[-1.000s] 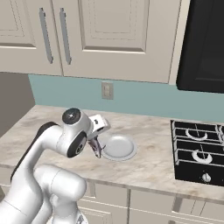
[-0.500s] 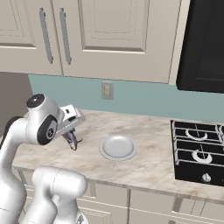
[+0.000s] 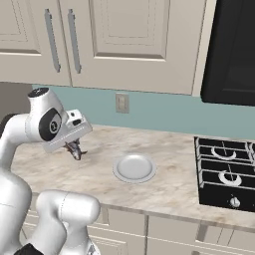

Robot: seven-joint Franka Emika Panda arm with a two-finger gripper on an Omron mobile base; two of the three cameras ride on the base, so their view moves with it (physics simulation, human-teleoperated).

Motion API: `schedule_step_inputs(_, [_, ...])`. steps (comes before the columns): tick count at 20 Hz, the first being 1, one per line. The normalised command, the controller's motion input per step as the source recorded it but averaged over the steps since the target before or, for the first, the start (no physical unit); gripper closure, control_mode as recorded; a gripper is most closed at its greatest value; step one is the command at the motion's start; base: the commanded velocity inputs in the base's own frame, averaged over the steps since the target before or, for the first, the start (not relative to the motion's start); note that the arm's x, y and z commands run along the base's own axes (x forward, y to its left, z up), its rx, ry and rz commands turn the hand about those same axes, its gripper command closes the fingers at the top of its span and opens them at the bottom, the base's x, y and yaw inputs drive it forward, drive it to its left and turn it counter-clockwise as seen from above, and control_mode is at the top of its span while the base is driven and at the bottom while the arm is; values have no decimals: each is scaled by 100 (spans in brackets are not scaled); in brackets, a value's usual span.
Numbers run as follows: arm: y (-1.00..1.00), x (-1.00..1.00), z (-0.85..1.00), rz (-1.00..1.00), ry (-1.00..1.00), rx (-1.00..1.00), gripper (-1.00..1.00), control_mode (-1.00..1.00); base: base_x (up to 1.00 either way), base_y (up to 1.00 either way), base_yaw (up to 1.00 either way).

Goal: Place the fish on the top rack of the oven, and slide the tray back inside. Close the oven door.

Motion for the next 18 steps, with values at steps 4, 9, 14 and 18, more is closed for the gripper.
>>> schedule_step_inputs(4, [0, -1, 2, 1, 4, 0, 100, 100, -5, 0, 5])
schedule_step_inputs(9, [0, 0, 0, 0, 0, 0, 100, 100, -27, 0, 11])
schedule_step_inputs(14, [0, 0, 0, 0, 0, 0, 100, 100, -57, 0, 57])
schedule_step_inputs(18, [0, 0, 0, 0, 0, 0, 100, 100, -48, 0, 97])
